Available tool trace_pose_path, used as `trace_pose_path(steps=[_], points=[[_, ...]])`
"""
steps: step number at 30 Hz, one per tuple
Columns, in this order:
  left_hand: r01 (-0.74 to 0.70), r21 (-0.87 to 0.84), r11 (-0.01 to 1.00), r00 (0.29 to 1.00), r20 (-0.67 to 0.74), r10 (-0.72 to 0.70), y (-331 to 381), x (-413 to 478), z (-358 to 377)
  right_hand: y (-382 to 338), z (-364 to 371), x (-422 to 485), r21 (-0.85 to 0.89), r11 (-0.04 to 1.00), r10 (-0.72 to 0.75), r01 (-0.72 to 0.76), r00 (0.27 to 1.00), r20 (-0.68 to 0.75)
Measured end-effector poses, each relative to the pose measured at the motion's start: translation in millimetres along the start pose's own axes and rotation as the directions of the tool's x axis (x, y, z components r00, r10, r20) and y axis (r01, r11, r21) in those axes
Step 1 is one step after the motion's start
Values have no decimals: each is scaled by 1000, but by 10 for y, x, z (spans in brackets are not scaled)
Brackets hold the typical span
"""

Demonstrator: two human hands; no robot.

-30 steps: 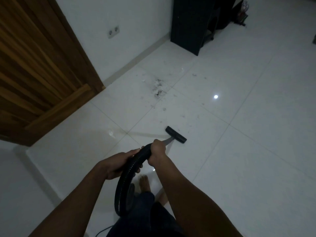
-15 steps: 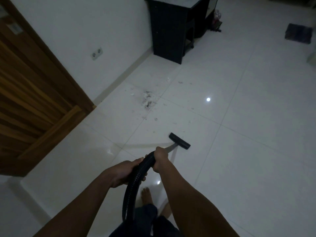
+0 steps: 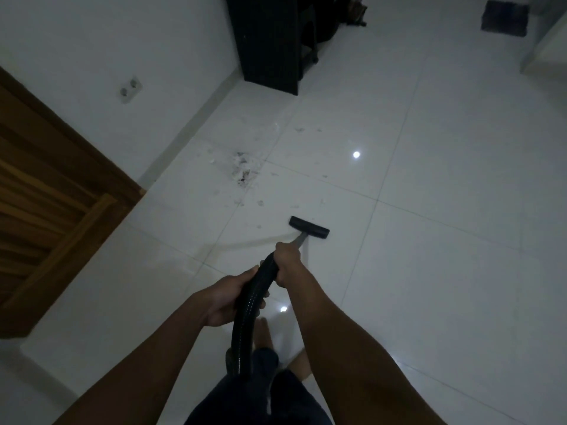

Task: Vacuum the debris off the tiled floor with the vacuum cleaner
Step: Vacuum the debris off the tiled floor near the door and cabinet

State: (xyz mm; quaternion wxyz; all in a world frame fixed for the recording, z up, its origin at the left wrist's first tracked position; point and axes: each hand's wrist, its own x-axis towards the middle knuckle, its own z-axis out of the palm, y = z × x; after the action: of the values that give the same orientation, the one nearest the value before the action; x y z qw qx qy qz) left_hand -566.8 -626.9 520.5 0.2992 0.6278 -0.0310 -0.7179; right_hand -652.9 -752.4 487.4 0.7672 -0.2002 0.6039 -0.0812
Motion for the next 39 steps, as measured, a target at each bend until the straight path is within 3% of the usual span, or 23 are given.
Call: trace_pose_path(steps=[11, 17, 22, 26, 33, 39], points=[[19, -61, 998, 997, 80, -14, 208, 348, -1, -254, -30, 319, 9, 999, -49, 49, 998, -36], [9, 22, 1000, 998, 58, -10, 514, 412, 10, -439, 80, 441, -60, 997, 41, -47, 995, -95], [-42, -36, 998, 992, 115, 46, 789, 579, -113, -756, 184, 593, -15, 999, -40, 39, 994, -106], [-55, 74, 996, 975, 221, 37, 978, 689, -333, -886, 251, 693, -24, 1000, -11, 8, 994, -111], [-122, 96, 988, 976, 195, 101, 1261, 785, -347, -1141, 414, 816, -46, 998, -53, 47, 989, -135], [-17, 190, 982, 975, 219, -26, 1497, 981, -429, -1333, 439, 924, -68, 997, -46, 37, 989, -142]])
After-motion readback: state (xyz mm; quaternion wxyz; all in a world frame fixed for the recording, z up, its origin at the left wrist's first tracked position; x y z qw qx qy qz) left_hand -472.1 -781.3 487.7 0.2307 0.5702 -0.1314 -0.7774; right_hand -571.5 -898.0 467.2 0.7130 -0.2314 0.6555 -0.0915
